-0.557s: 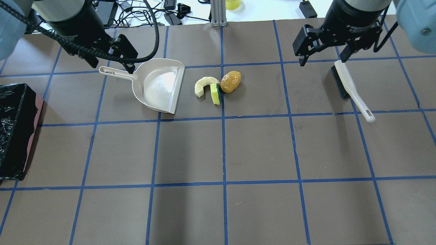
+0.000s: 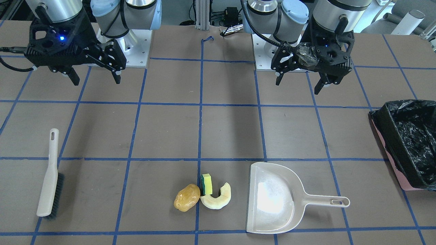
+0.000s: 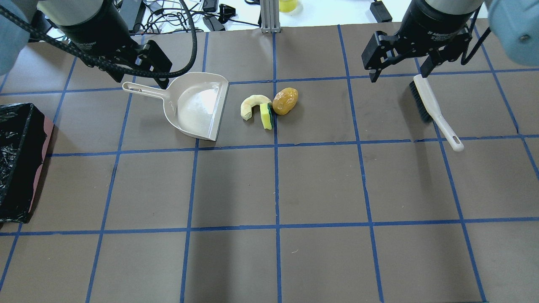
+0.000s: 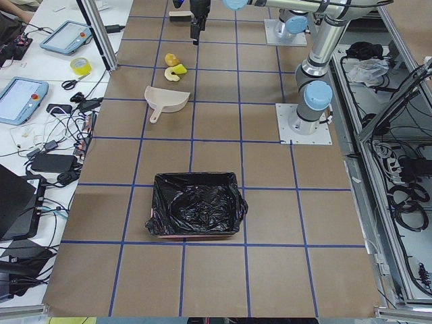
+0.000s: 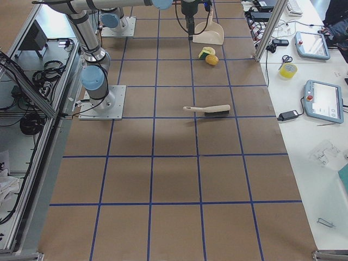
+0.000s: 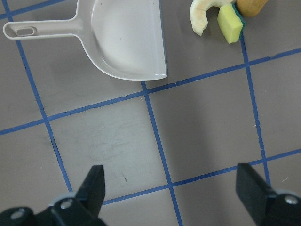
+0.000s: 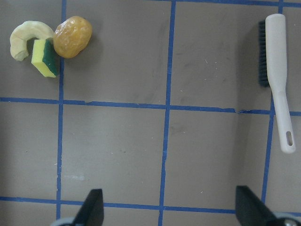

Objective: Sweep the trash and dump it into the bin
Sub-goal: 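Lower the left gripper to the dustpan handle while the right gripper moves toward the brush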

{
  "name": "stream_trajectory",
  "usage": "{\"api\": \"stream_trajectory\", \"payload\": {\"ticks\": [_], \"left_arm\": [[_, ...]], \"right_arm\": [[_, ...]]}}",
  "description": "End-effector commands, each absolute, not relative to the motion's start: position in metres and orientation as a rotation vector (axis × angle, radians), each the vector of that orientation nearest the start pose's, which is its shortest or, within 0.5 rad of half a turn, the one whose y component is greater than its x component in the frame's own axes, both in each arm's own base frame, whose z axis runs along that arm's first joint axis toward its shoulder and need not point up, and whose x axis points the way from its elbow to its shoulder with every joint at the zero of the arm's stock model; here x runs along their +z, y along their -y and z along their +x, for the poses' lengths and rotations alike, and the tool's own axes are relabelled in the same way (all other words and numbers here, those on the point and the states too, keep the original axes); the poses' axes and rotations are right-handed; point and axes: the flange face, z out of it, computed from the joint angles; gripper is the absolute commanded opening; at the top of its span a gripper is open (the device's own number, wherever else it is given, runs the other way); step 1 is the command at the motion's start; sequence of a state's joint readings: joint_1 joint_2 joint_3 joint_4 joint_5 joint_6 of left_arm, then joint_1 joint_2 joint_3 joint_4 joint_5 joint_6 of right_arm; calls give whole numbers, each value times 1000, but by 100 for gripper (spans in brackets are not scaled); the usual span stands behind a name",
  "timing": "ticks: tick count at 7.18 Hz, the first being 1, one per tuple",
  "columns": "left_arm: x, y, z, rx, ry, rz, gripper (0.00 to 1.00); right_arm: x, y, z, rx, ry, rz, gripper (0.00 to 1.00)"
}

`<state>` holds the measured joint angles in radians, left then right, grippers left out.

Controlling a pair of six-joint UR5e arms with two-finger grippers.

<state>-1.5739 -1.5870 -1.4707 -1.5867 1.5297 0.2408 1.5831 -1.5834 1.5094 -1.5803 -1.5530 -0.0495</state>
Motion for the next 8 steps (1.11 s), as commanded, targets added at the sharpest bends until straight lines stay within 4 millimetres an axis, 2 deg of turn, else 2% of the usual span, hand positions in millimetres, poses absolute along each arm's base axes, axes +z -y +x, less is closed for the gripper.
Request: {"api": "stream_trajectory", "payload": {"ticks": [1,3,4,5,6,8], "left_arm": [[524,510,-139,-114,-3150,383,100],[519,519,-132,-148,-3131,408,100],[515,527,-123,-147,-3112,507,100],[506,538,-109,-141,-3097,620,100],[496,548,-102,-141,-3038,841,100],[465,573,-95,-108,-2885,1273,100]], "right_arm": [[520,496,141,-116,-3119,-99,100],[510,505,136,-94,-3135,-108,100],[505,511,125,-82,-3137,-233,100],[493,525,96,-50,-3138,-217,100],[480,537,63,-12,-3138,-181,100],[435,565,-8,111,-3154,-225,100]]}}
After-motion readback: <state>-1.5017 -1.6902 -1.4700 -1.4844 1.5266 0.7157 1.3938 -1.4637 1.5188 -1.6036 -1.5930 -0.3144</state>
